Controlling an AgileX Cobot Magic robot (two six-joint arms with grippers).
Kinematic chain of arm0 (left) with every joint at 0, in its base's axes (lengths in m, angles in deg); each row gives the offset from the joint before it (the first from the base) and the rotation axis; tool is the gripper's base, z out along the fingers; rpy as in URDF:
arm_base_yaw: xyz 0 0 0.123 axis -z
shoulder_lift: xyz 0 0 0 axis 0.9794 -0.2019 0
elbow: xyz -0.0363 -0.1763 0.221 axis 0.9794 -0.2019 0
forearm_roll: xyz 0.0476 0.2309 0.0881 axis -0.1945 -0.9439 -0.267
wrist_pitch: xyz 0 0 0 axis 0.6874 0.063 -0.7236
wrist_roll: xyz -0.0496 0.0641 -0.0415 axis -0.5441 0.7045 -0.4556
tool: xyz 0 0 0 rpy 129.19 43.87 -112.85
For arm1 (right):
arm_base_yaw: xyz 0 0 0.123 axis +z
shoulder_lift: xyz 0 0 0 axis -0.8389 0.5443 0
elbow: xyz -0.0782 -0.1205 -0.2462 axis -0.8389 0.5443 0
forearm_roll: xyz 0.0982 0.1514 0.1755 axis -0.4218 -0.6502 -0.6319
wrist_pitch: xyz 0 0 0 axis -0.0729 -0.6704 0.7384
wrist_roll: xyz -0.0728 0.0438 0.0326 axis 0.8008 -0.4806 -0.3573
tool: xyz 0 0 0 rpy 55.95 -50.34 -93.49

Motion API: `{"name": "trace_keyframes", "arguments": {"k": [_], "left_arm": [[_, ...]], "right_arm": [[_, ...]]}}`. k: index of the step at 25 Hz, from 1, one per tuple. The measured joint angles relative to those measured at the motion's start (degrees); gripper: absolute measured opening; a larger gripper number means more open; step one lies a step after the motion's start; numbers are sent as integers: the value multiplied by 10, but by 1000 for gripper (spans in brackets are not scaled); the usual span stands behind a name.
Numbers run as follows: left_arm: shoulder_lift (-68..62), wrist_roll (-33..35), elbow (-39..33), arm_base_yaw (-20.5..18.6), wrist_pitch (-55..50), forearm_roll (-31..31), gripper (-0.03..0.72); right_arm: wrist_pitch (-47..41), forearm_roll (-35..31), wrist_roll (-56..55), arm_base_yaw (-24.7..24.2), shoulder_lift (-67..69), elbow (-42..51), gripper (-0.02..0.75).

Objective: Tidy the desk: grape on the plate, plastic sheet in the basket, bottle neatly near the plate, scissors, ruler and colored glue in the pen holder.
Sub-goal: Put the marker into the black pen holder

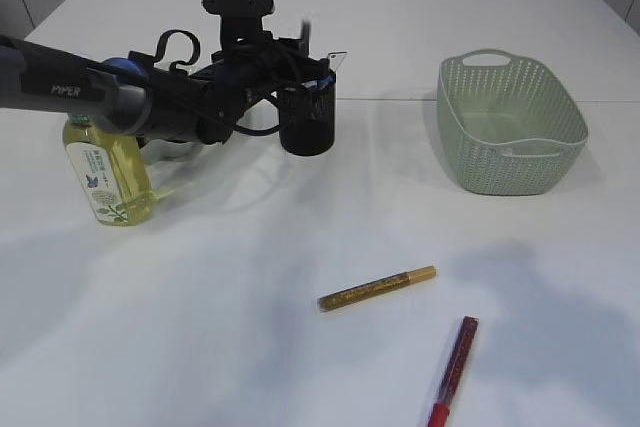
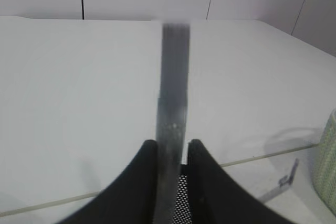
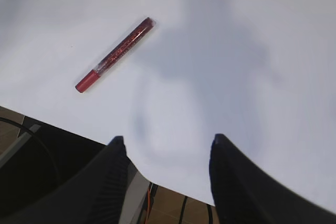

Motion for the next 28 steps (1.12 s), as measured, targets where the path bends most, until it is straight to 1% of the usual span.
{"name": "trace_keyframes", "arguments": {"k": [4,6,10,15,19,23,28], "left_arm": [[0,0,0,0,-4,-1,216],[0,0,0,0,-4,-1,237],[4,0,0,0,-24,-1,246],[49,0,0,0,-103,-1,247],[105,0,0,0,-215,-2,247],[165,-1,0,0,-373,-4,246],[221,8,0,9,-576,-26,246]], "right_arm": [[0,0,0,0,0,0,405],[0,0,0,0,0,0,405],[0,0,0,0,0,0,405],[0,0,0,0,0,0,405],[0,0,0,0,0,0,405],[0,0,0,0,0,0,405],[0,0,0,0,0,0,405]]}}
